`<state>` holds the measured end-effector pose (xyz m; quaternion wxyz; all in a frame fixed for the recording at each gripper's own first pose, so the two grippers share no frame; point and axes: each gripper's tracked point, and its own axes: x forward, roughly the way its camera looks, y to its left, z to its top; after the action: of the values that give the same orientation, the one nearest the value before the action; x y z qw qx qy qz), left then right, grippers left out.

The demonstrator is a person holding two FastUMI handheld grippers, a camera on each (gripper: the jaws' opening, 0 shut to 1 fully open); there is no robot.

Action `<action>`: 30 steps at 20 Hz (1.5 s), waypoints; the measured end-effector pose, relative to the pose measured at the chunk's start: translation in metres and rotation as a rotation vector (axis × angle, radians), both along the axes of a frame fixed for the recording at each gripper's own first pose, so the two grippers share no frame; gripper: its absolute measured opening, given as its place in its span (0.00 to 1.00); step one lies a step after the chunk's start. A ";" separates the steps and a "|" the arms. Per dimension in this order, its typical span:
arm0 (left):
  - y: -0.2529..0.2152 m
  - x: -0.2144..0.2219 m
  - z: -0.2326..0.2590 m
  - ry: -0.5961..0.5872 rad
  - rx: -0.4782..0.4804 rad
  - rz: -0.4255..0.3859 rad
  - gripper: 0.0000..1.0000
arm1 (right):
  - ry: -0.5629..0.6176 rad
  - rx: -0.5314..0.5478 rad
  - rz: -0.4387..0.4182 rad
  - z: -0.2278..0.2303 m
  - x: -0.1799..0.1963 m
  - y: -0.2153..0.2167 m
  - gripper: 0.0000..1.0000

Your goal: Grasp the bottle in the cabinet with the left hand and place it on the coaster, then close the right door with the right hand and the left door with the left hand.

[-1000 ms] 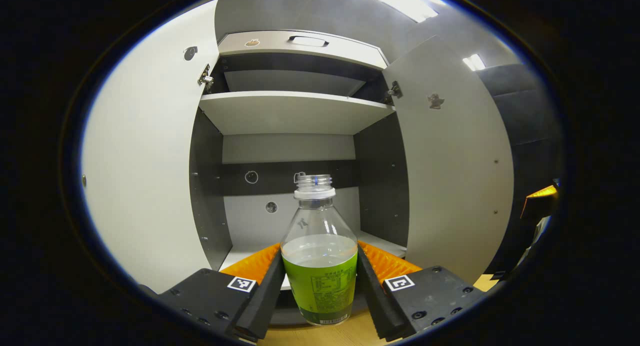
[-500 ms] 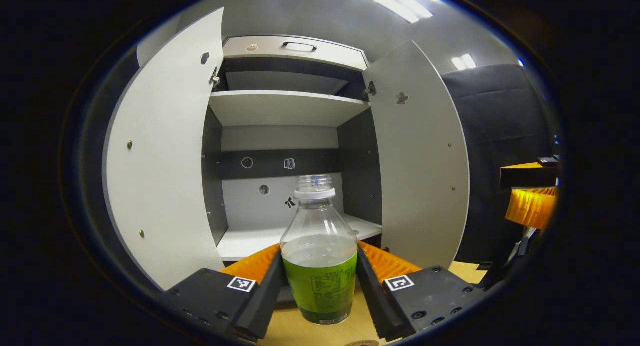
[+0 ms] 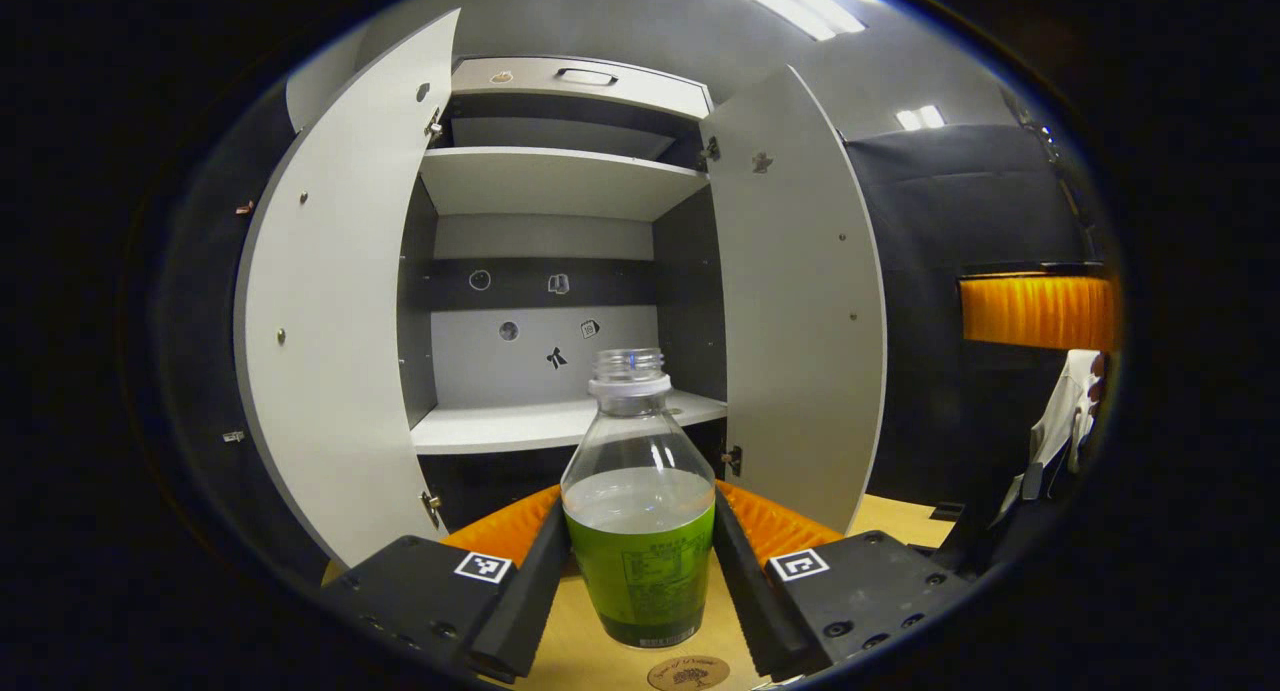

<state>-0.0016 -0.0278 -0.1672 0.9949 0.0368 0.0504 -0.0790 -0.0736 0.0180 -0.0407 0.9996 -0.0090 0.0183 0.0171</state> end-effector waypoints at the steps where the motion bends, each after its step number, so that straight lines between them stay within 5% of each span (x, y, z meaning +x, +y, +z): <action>1: -0.003 -0.004 -0.011 0.011 0.003 -0.001 0.78 | 0.015 0.016 0.011 -0.005 -0.001 -0.002 0.98; 12: -0.025 -0.019 -0.119 -0.004 0.016 -0.018 0.79 | 0.064 0.051 -0.036 -0.058 0.002 -0.053 0.98; 17: -0.033 -0.023 -0.152 -0.036 -0.013 -0.027 0.78 | 0.185 0.022 -0.037 -0.112 -0.012 -0.069 0.98; 30: -0.036 -0.021 -0.208 -0.029 0.006 -0.017 0.79 | 0.404 0.061 0.028 -0.206 -0.044 -0.051 0.99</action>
<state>-0.0228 -0.0635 -0.3751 0.9947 0.0416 0.0356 -0.0869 -0.1178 -0.0326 -0.2465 0.9751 0.0247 0.2179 0.0332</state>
